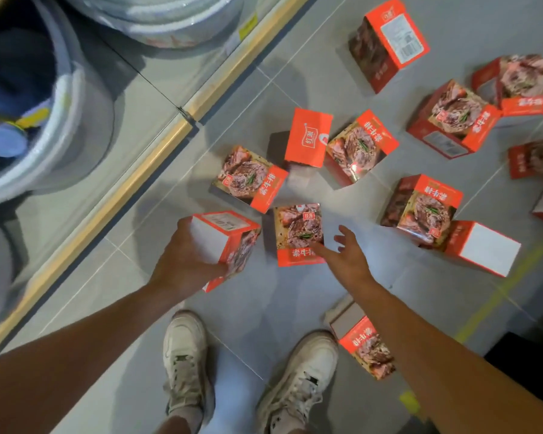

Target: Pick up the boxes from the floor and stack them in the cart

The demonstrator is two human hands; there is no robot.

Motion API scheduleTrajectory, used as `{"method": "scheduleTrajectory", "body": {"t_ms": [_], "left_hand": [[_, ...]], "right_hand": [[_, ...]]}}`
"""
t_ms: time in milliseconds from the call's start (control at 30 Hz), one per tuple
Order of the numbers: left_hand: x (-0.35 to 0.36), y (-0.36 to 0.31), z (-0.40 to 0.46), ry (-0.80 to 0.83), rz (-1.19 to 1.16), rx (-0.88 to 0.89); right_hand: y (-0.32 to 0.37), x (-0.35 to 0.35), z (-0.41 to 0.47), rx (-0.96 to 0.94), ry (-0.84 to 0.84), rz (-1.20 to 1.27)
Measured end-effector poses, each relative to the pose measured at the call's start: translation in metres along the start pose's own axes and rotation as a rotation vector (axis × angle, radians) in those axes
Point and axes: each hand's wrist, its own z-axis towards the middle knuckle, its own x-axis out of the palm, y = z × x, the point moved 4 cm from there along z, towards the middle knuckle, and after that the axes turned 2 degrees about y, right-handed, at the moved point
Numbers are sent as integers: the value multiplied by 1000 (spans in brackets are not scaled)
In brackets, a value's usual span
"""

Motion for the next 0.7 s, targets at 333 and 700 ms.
{"method": "scheduleTrajectory", "body": {"t_ms": [333, 700], "left_hand": [[-9, 50, 45, -10, -96, 47], [-30, 61, 16, -100, -96, -33]], "right_hand": [[-14, 53, 104, 2, -38, 161], [-28, 60, 47, 89, -178, 0]]}}
